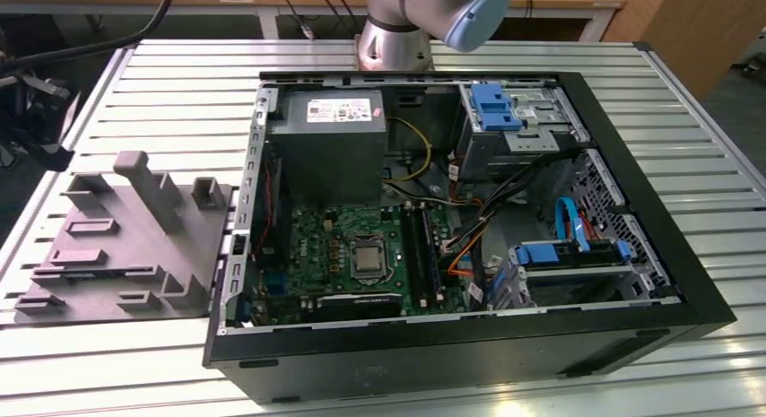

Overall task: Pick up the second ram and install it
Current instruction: 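Reach for the second ram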

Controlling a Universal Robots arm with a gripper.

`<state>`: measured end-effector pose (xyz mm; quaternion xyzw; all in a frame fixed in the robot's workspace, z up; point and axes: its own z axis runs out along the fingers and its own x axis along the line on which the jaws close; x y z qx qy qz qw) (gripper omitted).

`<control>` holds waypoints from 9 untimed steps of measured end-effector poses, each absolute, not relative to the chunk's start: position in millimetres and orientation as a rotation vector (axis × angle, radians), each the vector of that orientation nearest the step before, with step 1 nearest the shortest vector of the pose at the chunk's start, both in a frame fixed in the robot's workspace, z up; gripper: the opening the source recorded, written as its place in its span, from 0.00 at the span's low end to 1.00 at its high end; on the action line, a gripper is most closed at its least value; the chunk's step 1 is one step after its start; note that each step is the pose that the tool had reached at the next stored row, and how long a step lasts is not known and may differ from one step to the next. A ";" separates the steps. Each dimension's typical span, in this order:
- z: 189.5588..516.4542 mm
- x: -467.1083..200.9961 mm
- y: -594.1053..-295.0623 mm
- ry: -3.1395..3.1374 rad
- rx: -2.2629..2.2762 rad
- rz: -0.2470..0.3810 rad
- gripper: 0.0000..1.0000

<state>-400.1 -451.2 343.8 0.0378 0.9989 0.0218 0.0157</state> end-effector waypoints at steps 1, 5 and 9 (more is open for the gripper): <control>342.7 -400.1 -453.5 3.107 0.118 0.068 0.10; 338.5 -400.1 -462.7 3.107 0.118 0.068 0.10; 334.2 -400.1 -471.4 3.107 0.118 0.068 0.10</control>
